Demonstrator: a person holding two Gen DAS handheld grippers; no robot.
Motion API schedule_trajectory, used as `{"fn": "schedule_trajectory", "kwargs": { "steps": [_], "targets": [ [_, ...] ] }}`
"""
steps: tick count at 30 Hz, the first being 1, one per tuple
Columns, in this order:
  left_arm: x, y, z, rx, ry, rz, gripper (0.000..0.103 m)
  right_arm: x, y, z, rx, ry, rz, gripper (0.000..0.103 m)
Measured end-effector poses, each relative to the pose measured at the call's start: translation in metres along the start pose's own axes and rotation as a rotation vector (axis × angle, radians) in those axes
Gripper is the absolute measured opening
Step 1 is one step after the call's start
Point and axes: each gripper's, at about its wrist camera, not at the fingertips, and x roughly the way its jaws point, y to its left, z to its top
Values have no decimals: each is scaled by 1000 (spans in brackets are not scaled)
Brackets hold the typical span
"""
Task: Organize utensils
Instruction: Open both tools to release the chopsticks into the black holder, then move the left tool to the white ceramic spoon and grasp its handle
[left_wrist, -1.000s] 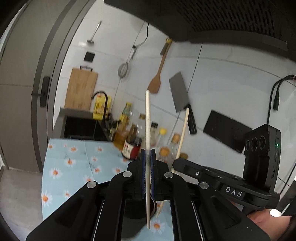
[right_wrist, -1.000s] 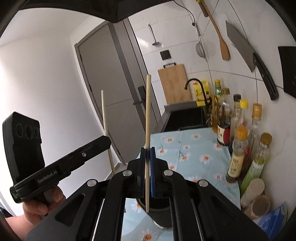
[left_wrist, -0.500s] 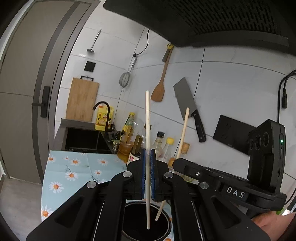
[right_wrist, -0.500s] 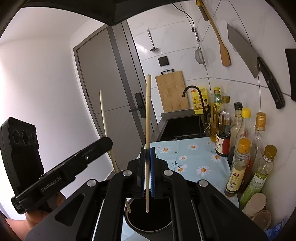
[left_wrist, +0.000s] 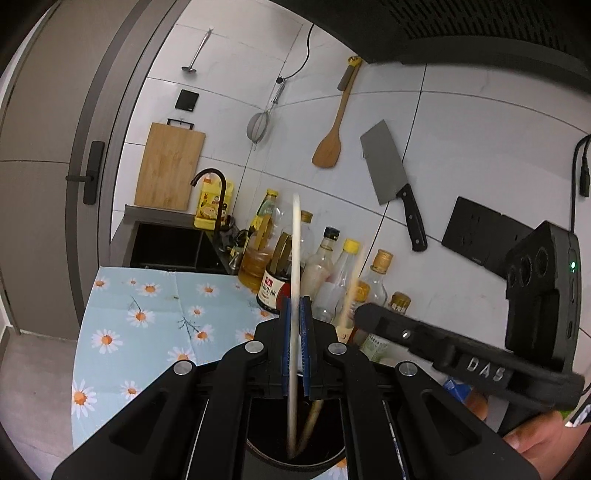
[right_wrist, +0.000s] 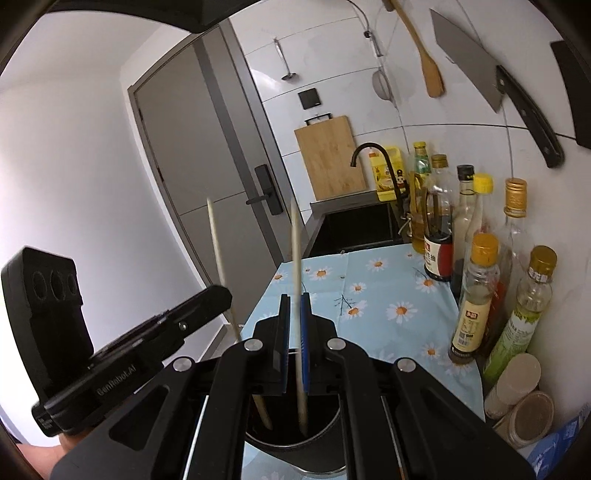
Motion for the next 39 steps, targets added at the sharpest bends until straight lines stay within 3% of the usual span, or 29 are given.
{"fn": "schedule_trajectory", "kwargs": {
  "steps": [2,7,17,25,30,39],
  "targets": [
    [-2,-1,0,0,3,3,5,-5,-3,2,16,-6,3,20],
    [-9,-1,-2,-3,17,18,14,-13,-9,4,35,-5,-9,20],
    [-36,-11,1,17,31,21,14,-40,-10,0,90,-2,-12,29],
    [-60,-30,-10,76,117,-5,15,-76,6,-12,37,-19,-31,34],
    [-76,-41,-23,118,159,-10,18,-92,13,-24,63,19,4,34],
    [-76,-55,-71,184,369,-56,24,-115,4,-60,161,106,51,35]
  ]
}}
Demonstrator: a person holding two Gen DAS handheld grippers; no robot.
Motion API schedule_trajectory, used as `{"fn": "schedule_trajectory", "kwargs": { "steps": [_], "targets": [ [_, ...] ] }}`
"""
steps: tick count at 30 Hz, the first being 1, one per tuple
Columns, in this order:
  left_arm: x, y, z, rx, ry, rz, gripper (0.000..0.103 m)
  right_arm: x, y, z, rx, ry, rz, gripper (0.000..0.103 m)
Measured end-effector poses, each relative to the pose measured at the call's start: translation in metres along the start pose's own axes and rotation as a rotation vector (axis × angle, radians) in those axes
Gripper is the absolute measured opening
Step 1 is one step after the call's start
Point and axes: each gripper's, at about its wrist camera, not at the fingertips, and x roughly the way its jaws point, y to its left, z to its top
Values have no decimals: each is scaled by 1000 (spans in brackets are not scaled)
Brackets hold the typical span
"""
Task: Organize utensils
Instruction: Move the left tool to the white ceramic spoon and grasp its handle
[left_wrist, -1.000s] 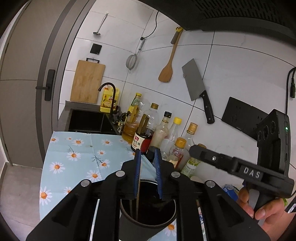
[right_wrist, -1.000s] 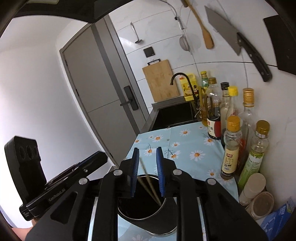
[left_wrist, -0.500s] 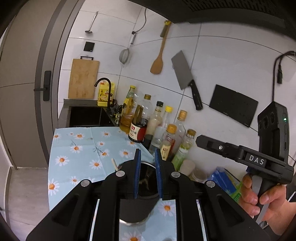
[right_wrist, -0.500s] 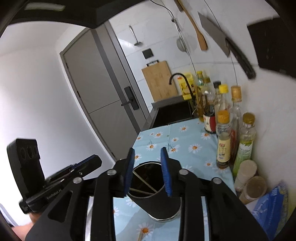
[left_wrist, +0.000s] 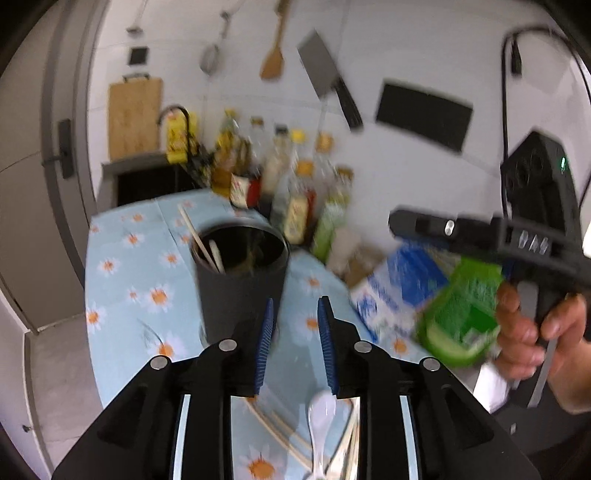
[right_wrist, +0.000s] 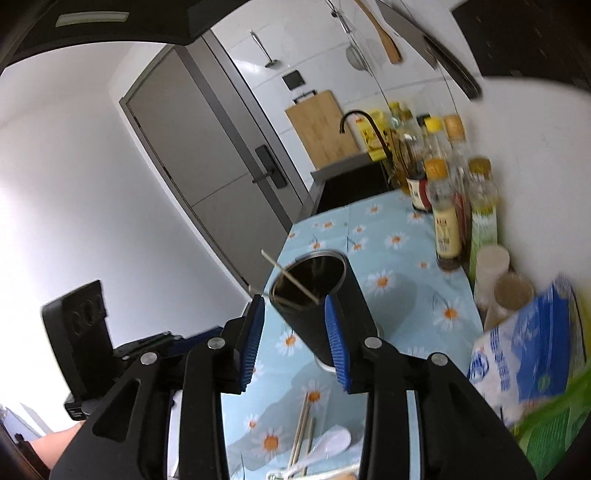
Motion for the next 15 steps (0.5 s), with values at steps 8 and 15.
{"fn": "schedule_trajectory", "kwargs": {
  "steps": [8,15],
  "targets": [
    [38,-19,-37,89,192,-49,24,-19,-24,-37,84,39,-22,35],
    [62,-19,-59,113,312,-59,24,-37,-43,-65,174,57,-33,44]
  ]
}}
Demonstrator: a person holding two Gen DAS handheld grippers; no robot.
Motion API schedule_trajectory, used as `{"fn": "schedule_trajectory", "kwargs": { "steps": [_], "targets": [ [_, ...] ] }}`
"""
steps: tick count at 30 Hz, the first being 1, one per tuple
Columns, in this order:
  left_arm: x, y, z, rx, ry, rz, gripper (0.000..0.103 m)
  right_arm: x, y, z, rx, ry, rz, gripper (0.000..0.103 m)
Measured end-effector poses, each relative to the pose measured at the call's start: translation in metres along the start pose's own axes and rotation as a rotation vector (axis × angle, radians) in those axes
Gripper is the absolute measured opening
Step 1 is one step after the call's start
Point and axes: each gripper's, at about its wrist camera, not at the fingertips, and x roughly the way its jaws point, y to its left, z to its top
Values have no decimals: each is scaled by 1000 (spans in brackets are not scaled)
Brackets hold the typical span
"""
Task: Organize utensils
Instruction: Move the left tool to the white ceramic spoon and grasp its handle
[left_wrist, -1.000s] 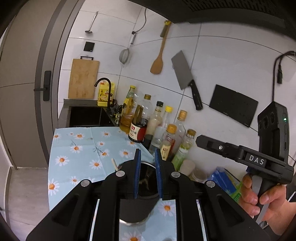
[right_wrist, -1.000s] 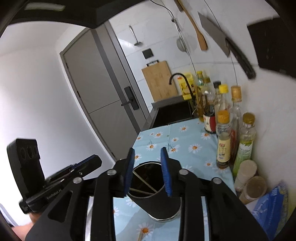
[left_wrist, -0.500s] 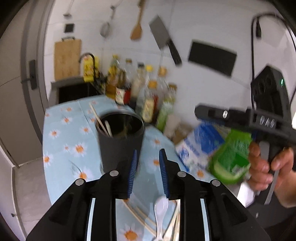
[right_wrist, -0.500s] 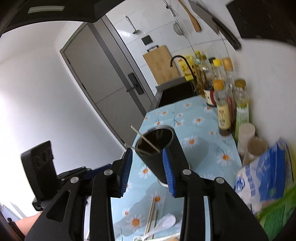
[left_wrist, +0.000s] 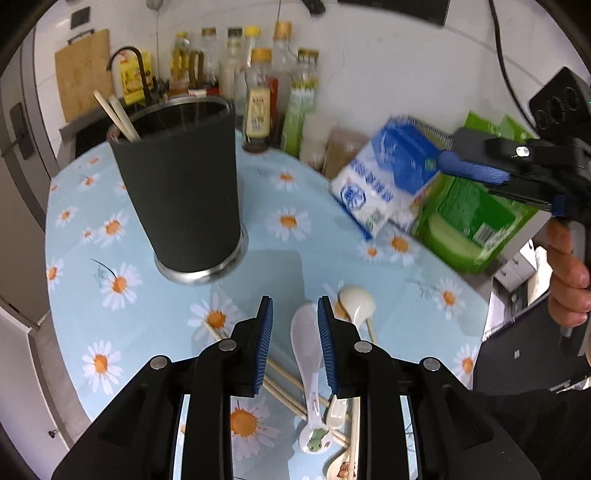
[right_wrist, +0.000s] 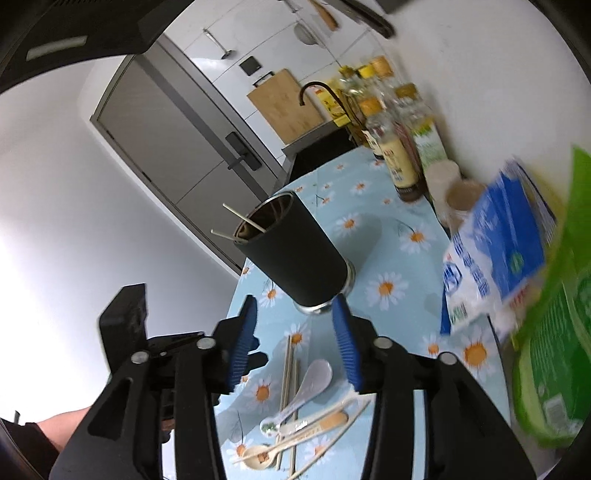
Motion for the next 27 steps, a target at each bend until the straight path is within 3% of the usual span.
{"fn": "schedule_trajectory", "kwargs": {
  "steps": [10,15,27],
  "targets": [
    [53,9,-9,0,195,-43,24,-6,-23,-45,104,50,-26,44],
    [79,18,-5,-34,289,-105,24,-5,-34,-66,137,84,-41,44],
    [101,12,0,9,396,-125,22,-6,-55,-84,178,133,-65,44]
  ]
}}
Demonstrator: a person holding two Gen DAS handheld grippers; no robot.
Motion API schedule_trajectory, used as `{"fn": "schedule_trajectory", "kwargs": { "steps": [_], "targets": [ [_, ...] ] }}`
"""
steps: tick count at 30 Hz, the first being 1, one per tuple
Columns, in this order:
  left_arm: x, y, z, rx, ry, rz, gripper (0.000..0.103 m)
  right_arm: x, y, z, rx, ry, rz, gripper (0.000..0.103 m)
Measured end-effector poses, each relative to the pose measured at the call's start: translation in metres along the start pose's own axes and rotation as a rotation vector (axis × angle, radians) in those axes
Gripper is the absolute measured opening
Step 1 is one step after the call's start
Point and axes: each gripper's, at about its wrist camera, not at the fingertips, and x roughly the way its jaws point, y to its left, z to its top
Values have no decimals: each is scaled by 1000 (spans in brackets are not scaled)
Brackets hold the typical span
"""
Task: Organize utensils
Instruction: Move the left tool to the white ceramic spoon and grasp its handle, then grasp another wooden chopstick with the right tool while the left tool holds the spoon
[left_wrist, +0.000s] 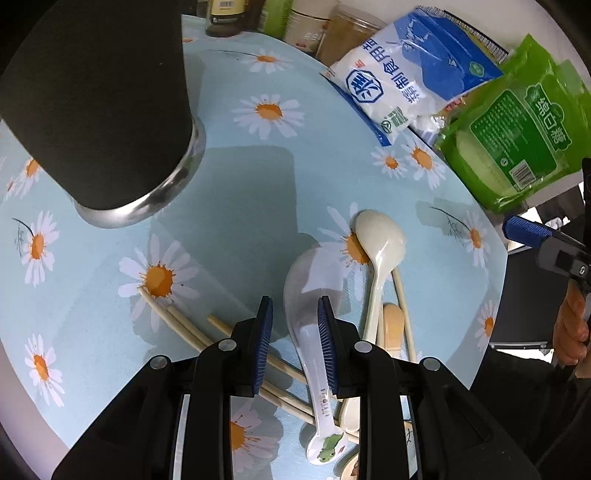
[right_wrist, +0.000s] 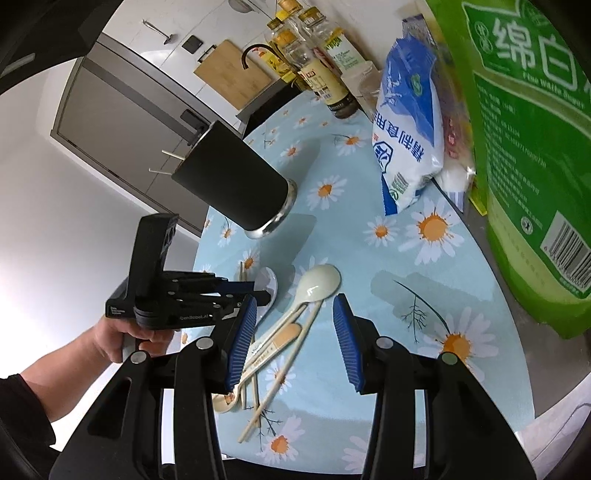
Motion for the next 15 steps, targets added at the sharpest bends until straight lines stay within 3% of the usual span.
{"fn": "schedule_trajectory", "kwargs": {
  "steps": [4,15],
  "targets": [
    [1,0,1,7,12,4,9,5,-2,-2,14,23,5,44],
    [-8,2,6,22,8,23,4,9,-6,1,-5,74,5,44]
  ]
}}
